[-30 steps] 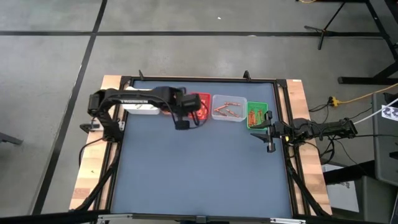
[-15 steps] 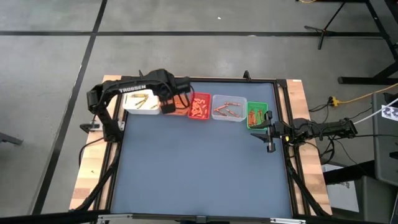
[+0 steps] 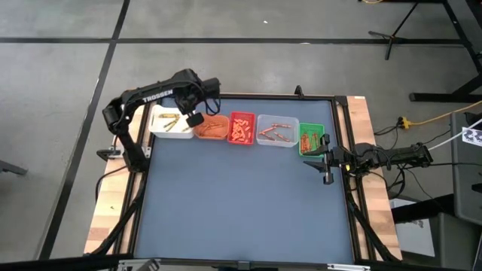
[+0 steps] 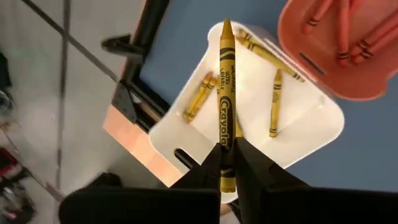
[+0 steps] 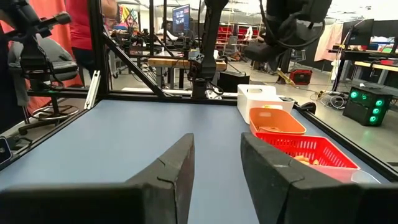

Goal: Sort crayons

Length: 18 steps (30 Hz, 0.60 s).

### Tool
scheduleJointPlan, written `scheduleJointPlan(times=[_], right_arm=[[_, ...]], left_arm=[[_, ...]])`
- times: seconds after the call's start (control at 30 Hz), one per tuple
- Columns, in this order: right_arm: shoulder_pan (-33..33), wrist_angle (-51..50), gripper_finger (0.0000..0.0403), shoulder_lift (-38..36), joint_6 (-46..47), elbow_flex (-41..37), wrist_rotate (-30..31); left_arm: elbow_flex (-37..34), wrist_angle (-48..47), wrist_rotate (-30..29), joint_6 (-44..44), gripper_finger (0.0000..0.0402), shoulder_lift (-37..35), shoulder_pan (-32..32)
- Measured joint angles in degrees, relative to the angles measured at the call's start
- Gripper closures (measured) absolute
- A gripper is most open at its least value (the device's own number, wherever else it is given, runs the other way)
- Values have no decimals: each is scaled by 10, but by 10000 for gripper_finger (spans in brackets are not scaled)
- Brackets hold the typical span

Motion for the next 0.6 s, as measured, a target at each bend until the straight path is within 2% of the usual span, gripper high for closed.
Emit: scheduleJointPlan(times=[0.23, 0.6], right_arm=[[0, 0, 272, 0, 0, 0, 0], [0, 0, 272, 0, 0, 0, 0]], left_arm=[[-15, -1, 77, -31, 392, 0, 23], [-91, 6, 76, -30, 390, 0, 30]])
